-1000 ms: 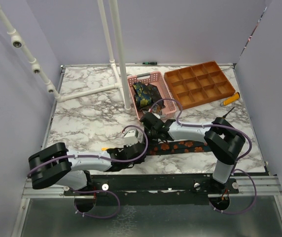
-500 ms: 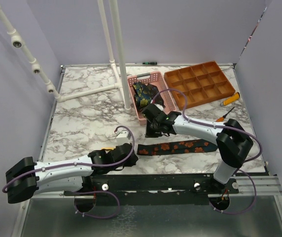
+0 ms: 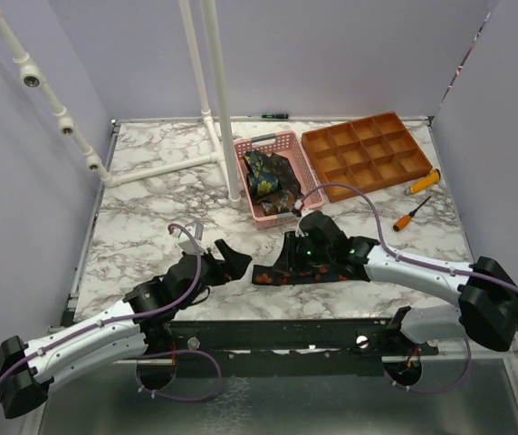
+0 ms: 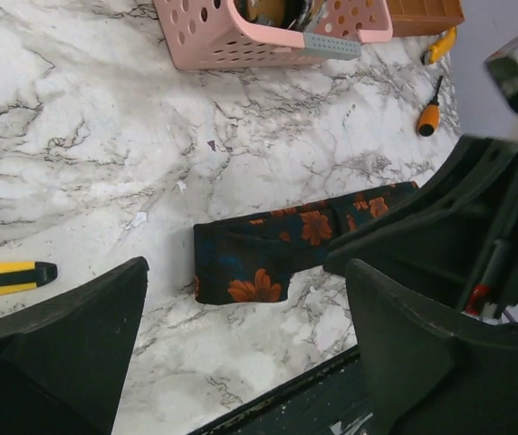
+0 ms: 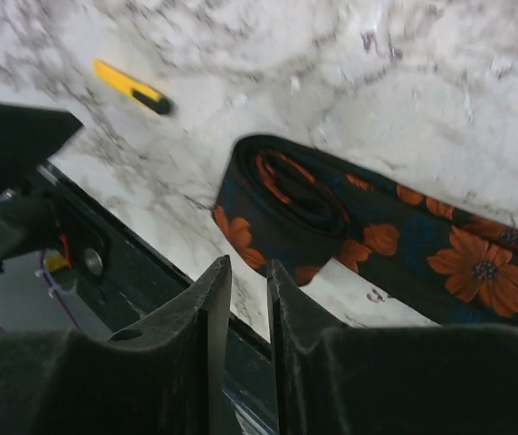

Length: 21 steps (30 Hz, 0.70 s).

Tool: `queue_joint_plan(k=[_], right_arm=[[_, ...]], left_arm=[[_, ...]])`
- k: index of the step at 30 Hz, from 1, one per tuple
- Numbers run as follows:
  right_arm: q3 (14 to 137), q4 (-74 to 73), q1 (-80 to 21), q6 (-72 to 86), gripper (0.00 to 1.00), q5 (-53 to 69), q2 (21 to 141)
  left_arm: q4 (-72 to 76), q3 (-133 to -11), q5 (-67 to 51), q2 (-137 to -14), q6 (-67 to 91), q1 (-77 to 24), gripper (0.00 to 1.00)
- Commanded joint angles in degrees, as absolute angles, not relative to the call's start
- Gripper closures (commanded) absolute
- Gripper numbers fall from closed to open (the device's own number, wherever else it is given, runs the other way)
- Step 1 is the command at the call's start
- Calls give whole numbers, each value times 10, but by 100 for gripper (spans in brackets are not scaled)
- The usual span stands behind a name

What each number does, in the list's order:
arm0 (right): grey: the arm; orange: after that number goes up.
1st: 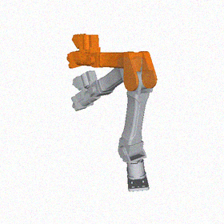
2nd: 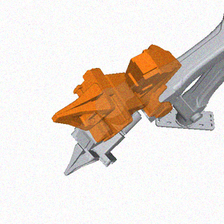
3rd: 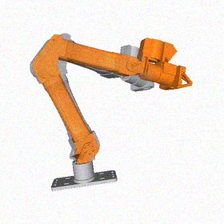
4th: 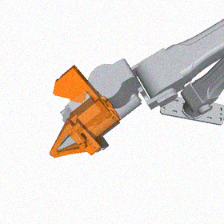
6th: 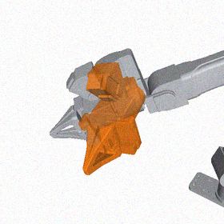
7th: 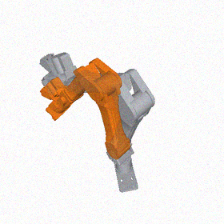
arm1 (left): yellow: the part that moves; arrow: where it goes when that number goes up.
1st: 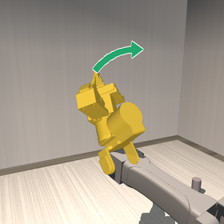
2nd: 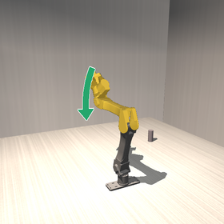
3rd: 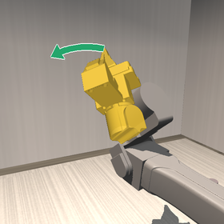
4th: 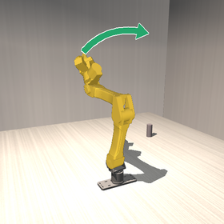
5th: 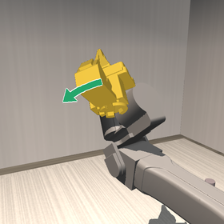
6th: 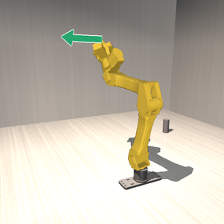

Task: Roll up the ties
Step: Roll the tie at the center of the board.

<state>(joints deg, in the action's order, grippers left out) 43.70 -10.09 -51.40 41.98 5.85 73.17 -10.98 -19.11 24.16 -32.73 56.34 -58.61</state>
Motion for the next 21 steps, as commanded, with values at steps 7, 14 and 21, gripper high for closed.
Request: queue_joint_plan(k=[7, 14, 21], right_arm=[[370, -12, -514, 455, 73, 102, 777], [359, -21, -514, 457, 73, 59, 810], [340, -26, -512, 468, 74, 43, 825]], left_arm=[[14, -169, 22, -477, 504, -478, 9], [61, -170, -20, -536, 486, -467, 11], [97, -175, -67, -598, 472, -465, 13]])
